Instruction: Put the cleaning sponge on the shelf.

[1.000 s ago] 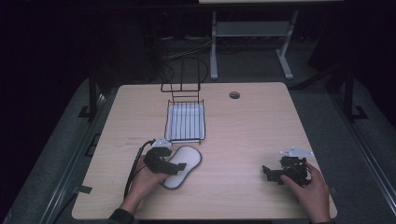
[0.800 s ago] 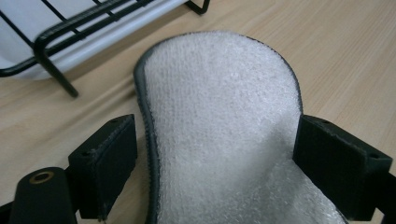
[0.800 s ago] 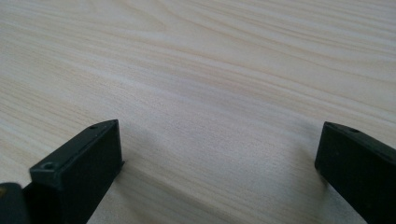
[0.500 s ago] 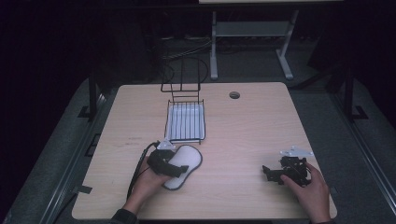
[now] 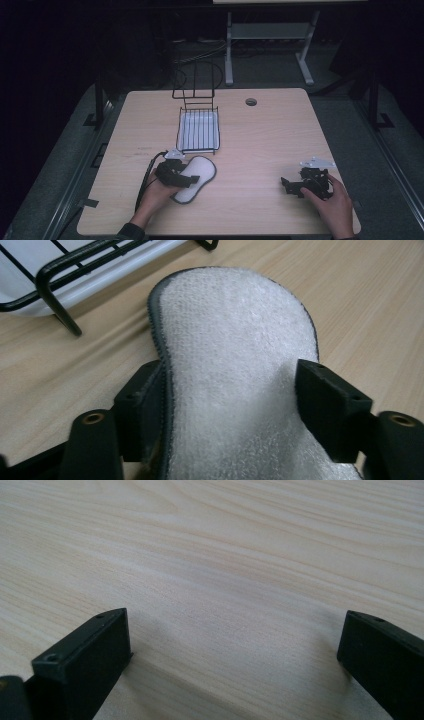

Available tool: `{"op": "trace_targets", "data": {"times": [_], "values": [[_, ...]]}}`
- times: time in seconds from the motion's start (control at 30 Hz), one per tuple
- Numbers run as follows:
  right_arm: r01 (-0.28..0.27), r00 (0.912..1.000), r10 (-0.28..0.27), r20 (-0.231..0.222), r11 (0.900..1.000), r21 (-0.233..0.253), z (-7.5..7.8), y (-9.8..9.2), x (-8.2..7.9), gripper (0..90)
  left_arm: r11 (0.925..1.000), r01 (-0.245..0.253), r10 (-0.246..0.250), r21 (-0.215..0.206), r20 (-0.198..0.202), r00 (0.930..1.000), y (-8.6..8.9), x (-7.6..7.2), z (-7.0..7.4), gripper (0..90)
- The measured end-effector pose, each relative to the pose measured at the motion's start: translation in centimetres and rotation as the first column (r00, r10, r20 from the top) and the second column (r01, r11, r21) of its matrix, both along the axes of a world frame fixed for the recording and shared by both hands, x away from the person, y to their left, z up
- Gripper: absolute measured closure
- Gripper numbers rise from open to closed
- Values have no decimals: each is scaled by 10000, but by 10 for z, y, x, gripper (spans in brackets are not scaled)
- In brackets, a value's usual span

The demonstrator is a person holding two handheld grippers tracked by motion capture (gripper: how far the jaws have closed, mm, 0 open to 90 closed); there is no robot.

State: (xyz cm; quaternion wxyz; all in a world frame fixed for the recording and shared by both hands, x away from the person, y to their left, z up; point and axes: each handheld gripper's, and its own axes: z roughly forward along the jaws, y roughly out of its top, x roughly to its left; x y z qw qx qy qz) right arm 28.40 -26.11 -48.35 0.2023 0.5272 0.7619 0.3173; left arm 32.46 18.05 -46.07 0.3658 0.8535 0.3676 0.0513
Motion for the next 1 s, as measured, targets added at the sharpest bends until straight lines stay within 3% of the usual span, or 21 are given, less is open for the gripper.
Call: {"op": "trace_targets", "data": {"times": [0.2,0.47,0.8,1.0], "values": [[-2,10000,2,-1,10000,-1,0,0,0,2,9998,50,-45,-192,276,9996,5,-2,8,476],[-1,10000,1,-1,10000,0,0,0,0,2,9968,99,-80,-797,243,9997,13,-3,15,627],[-2,10000,2,0,10000,0,0,0,0,2,9914,351,-318,-1263,284,9991,19,-5,24,708],[-3,10000,3,-1,10000,2,0,0,0,2,9843,649,-599,-1639,355,9976,22,-8,33,762]]}}
